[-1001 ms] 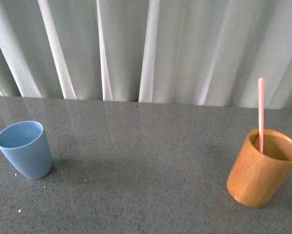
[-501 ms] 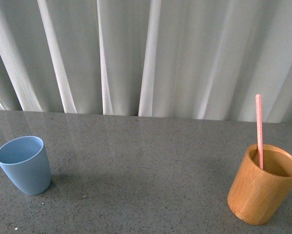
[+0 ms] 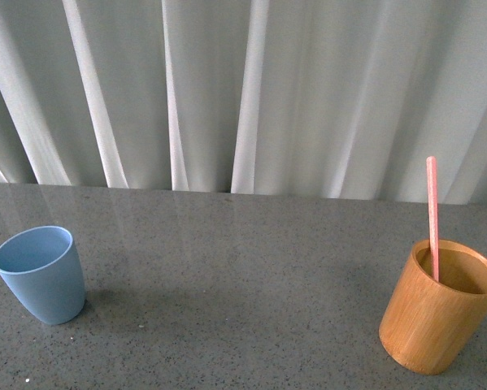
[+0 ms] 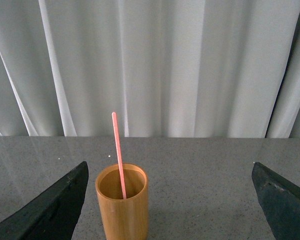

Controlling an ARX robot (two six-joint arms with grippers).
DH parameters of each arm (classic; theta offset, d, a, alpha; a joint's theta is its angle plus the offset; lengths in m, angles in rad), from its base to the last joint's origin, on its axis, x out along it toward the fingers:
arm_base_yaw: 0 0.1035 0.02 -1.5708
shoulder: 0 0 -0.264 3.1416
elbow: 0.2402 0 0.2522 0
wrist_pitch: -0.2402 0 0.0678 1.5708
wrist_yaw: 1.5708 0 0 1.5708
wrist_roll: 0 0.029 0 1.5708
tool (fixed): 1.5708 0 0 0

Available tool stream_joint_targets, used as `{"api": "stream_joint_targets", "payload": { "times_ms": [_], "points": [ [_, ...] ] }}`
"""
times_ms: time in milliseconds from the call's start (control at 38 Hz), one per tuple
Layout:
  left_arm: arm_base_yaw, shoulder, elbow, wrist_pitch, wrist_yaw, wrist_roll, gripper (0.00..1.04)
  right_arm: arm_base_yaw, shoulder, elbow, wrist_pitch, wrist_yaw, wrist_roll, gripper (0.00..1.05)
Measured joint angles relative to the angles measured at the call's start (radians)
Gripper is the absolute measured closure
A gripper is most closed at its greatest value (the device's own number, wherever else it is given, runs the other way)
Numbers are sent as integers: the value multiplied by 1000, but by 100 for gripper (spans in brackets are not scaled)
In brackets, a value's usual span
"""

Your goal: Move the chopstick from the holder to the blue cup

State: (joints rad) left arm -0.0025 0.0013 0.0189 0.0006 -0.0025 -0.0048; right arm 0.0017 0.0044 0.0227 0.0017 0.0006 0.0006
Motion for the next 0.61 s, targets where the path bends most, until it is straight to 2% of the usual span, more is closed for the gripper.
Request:
{"api": "stream_joint_targets", "payload": {
  "times_ms": [184, 211, 237, 290, 343, 369, 474, 606],
  "points": [
    [0, 0, 0, 0, -2, 0, 7, 0, 0, 0, 0, 0, 0, 10],
    [-14, 12, 4, -16, -41, -18, 7, 0, 0, 0, 0, 0, 0, 10],
    [-46, 43, 26, -81, -154, -56, 7, 0, 0, 0, 0, 0, 0, 10],
    [-86, 115, 62, -168, -298, -115, 7, 0, 0, 0, 0, 0, 0, 10],
    [-94, 193, 86, -208, -399, -175, 7, 0, 0, 0, 0, 2, 0, 10],
    [-88, 243, 95, -206, -414, -206, 7, 0, 0, 0, 0, 1, 0, 10],
    [-37, 366, 135, -161, -388, -229, 7, 0, 0, 0, 0, -1, 0, 10],
    [63, 574, 272, -120, -280, -225, 7, 0, 0, 0, 0, -1, 0, 10]
  ]
}}
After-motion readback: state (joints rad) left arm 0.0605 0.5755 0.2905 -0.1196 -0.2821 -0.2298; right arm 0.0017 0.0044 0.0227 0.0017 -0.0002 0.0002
